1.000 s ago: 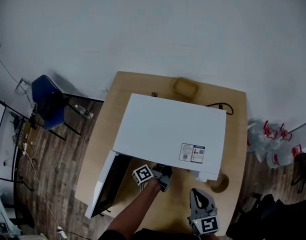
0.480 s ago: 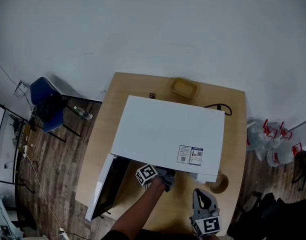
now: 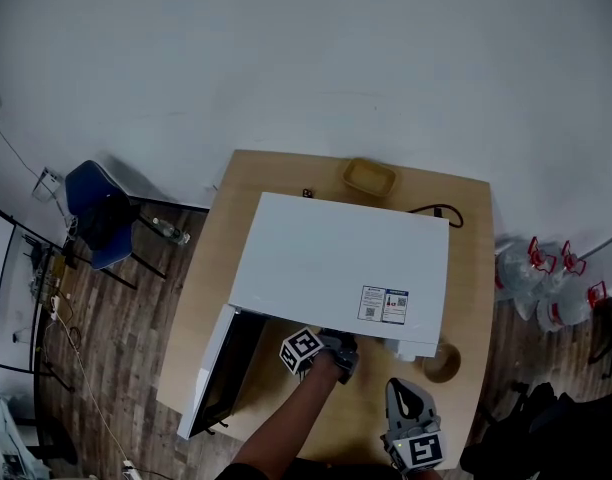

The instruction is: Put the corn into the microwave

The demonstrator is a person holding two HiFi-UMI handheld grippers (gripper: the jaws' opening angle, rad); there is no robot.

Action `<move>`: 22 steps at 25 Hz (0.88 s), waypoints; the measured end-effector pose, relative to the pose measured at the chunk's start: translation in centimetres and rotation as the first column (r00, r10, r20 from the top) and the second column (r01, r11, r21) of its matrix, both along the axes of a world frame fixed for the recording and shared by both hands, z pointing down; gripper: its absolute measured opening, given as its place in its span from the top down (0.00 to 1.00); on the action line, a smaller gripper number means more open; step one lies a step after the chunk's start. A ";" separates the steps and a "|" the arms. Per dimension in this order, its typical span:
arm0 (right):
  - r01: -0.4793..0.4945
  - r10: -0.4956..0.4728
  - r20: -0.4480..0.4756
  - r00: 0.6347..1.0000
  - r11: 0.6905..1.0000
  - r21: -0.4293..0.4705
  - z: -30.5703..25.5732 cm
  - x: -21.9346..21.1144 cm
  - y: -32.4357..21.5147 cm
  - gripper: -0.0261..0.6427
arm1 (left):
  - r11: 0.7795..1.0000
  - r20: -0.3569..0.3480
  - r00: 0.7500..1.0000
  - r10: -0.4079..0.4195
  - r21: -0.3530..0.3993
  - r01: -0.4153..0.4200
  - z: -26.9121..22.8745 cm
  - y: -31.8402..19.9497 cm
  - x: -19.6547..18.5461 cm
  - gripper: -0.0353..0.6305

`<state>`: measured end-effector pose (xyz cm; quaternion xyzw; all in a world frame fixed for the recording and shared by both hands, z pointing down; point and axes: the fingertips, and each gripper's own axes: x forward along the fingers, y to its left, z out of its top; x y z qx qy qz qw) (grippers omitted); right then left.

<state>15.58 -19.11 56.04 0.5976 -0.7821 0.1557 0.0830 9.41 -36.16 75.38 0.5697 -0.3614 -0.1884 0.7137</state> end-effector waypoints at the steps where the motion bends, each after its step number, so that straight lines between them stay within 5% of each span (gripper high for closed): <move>1: 0.000 0.000 -0.007 1.000 1.000 0.007 -0.1 0.0 0.2 0.87 | 1.000 0.023 1.000 0.005 -0.009 -0.004 0.1 0.2 0.0 0.92; 5: -0.014 0.014 0.019 1.000 1.000 0.024 -1.0 -0.5 1.0 0.87 | 0.998 0.124 0.991 0.049 0.019 -0.052 -0.1 0.1 0.4 0.90; 8: -0.027 0.027 0.016 1.000 1.000 0.009 -1.0 -1.0 2.5 0.87 | 0.984 0.241 0.960 0.141 0.075 -0.163 -0.5 0.4 1.4 0.74; 13: -0.001 0.001 -0.005 1.000 1.000 0.000 -0.5 -2.2 4.6 0.87 | 0.973 0.366 0.918 0.154 0.103 -0.204 -0.6 0.6 1.7 0.66; 22: 0.005 -0.005 -0.001 1.000 1.000 -0.010 0.1 -1.7 5.2 0.87 | 0.954 0.586 0.787 0.192 0.077 -0.290 -0.5 1.1 1.1 0.60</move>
